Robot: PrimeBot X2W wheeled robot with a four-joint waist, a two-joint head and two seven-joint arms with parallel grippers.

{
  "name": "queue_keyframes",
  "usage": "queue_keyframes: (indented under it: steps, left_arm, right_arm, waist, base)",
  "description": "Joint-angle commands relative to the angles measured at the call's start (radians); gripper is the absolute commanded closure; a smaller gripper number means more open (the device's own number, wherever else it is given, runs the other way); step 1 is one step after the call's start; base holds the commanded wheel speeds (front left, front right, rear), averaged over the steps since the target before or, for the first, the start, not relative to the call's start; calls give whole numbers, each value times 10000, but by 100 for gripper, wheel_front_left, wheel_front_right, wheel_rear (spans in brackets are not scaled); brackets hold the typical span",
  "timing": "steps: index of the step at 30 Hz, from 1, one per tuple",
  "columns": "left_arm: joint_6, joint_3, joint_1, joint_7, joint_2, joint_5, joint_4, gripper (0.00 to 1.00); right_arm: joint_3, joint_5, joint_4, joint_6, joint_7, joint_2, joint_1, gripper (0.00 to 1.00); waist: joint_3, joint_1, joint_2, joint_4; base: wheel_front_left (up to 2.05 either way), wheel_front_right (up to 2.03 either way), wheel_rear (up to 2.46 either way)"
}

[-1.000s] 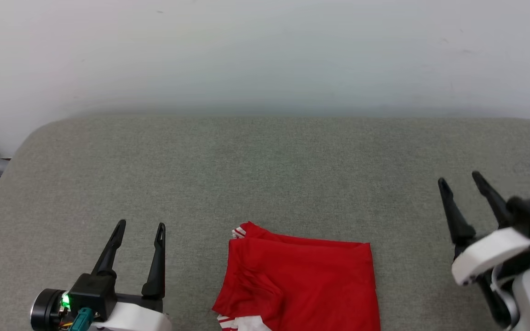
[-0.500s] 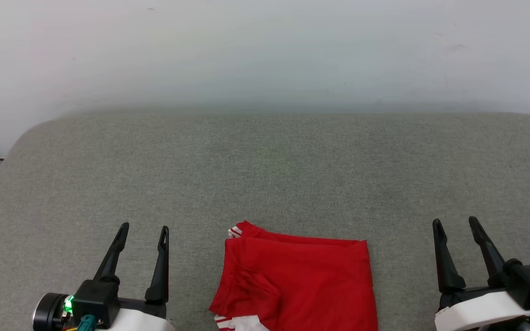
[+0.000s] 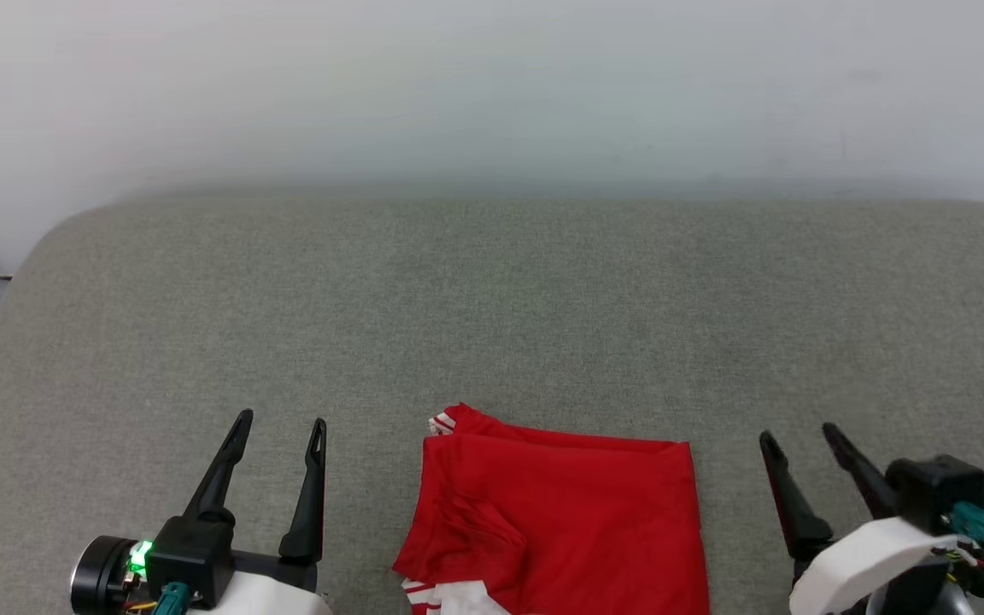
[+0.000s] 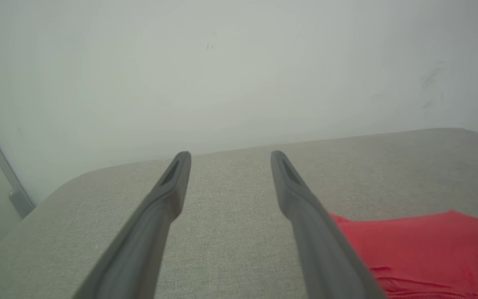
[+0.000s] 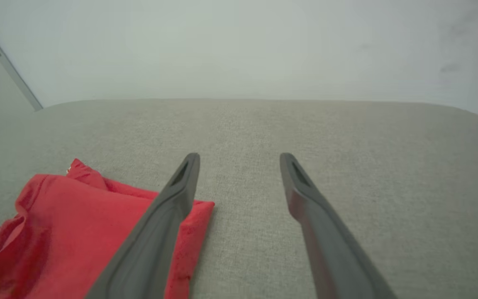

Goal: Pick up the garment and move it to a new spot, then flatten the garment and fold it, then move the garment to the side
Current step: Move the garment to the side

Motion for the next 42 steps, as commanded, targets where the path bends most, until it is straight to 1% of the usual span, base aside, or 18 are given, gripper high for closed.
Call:
queue_keyframes:
  steps: [1, 5, 6, 9, 11, 13, 16, 18, 25, 29, 31, 32, 37, 40, 42]
  left_arm:
    - [-33, 20, -131, -21, -41, 40, 11, 0]
    - [-92, -24, -281, -21, -65, 104, 58, 0]
    - [-92, -24, -281, -21, -65, 104, 58, 0]
    - [-91, -79, -479, -21, -75, 123, 76, 0]
    - [-122, -158, -619, -21, -89, 165, 98, 0]
    - [-147, -225, -737, -21, -113, 186, 119, 0]
    - [-164, -268, -919, -21, -124, 203, 150, 0]
    - [-157, -305, -1025, -21, -148, 185, 179, 0]
    - [-192, -327, -1244, -21, -162, 223, 252, 0]
    - [-220, -376, -1269, -21, -182, 238, 323, 0]
    - [-226, -388, -1299, -21, -190, 247, 360, 0]
    - [-225, -385, -1294, -21, -195, 235, 389, 0]
    - [-254, -246, -1139, -21, -183, 46, 450, 0]
    - [-260, -260, -1071, -21, -199, 65, 396, 0]
    - [-283, -301, -998, -21, -231, 37, 389, 0]
  right_arm:
    - [170, 244, -162, -9, 700, -149, -179, 0]
    - [774, 924, -454, -9, 3514, -596, -306, 0]
    - [774, 924, -454, -9, 3514, -596, -306, 0]
    - [991, 1525, -680, -9, 5303, -683, -504, 0]
    - [993, 1602, -669, -9, 6201, -798, -572, 0]
    - [925, 1672, -590, -7, 6798, -638, -719, 0]
    - [862, 1571, -295, -7, 7447, -438, -919, 0]
    - [890, 1591, -67, -7, 7694, -311, -1018, 0]
    - [1215, 1288, 1046, -7, 7899, 41, -1340, 0]
    - [1571, 1508, 1886, 8, 8019, 263, -1270, 0]
    - [1718, 1356, 2194, 8, 7875, 166, -1313, 86]
    - [1773, 1248, 2294, 7, 7760, 75, -1344, 100]
    - [1737, 1258, 2533, -13, 7144, -205, -1544, 100]
    - [1845, 1132, 2410, -16, 6739, -614, -1791, 100]
    - [2200, 1061, 2164, -16, 6408, -960, -1953, 100]
  waist:
    - [148, 0, 0, 54]
    - [469, 0, 0, 142]
    - [469, 0, 0, 142]
    - [763, 0, 0, 273]
    - [932, 0, 0, 394]
    - [1099, 0, 0, 534]
    - [1334, 0, 0, 759]
    - [1466, 0, 0, 909]
    - [1779, 0, 0, 1330]
    - [1810, 0, 0, 1477]
    - [1779, 0, 0, 1518]
    - [1743, 0, 0, 1523]
    - [1408, 0, 0, 1343]
    - [1181, 0, 0, 1132]
    - [1036, 0, 0, 957]
  base:
    - [0, 0, 0]
    - [0, 0, 0]
    - [0, 0, 0]
    - [0, 0, 0]
    - [0, 0, 0]
    - [0, 0, 0]
    - [0, 0, 0]
    - [0, 0, 0]
    - [0, 0, 0]
    - [0, 0, 0]
    - [0, 0, 0]
    - [0, 0, 0]
    - [0, 0, 0]
    - [0, 0, 0]
    - [0, 0, 0]
